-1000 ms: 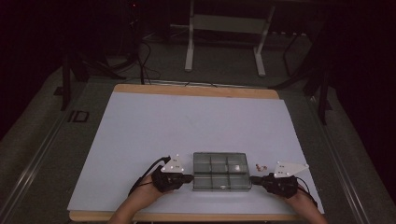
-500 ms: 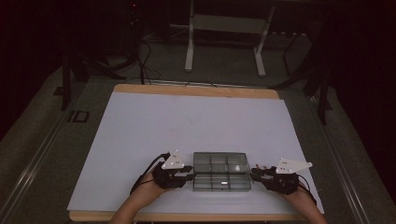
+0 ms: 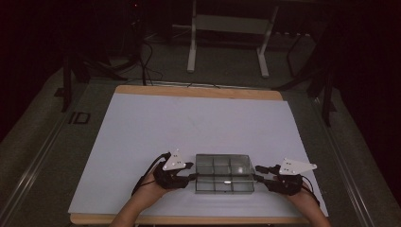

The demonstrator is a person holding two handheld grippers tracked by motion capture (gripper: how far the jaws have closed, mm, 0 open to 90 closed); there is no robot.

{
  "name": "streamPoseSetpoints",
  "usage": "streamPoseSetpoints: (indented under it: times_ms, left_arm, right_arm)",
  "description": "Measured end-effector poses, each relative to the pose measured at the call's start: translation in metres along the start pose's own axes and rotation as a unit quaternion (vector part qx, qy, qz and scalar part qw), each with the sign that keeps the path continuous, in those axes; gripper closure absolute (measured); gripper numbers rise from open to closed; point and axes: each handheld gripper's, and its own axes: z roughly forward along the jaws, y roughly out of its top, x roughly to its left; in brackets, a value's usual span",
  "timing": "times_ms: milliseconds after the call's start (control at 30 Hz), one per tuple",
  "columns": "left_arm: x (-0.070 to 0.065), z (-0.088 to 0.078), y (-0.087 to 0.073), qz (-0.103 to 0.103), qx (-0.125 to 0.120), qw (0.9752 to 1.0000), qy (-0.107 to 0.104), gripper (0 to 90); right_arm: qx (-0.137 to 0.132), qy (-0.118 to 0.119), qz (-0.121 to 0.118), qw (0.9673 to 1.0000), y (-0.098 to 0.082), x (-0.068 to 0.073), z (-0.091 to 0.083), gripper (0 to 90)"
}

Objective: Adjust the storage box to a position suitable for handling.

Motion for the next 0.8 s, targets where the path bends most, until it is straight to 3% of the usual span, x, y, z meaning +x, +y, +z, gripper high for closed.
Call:
streamPoseSetpoints:
  times_ms: [533,800]
  left_arm:
    - [0.006,-0.008,0.013,0.003,-0.033,0.9992,0.024,55.9]
    - [0.010,-0.009,0.014,-0.005,-0.043,0.9989,0.016,55.9]
  right_arm:
    - [-0.024,-0.024,-0.009,0.9994,0.015,-0.004,0.000,57.2]
    - [-0.032,-0.032,-0.010,0.9989,0.019,-0.006,0.002,57.3]
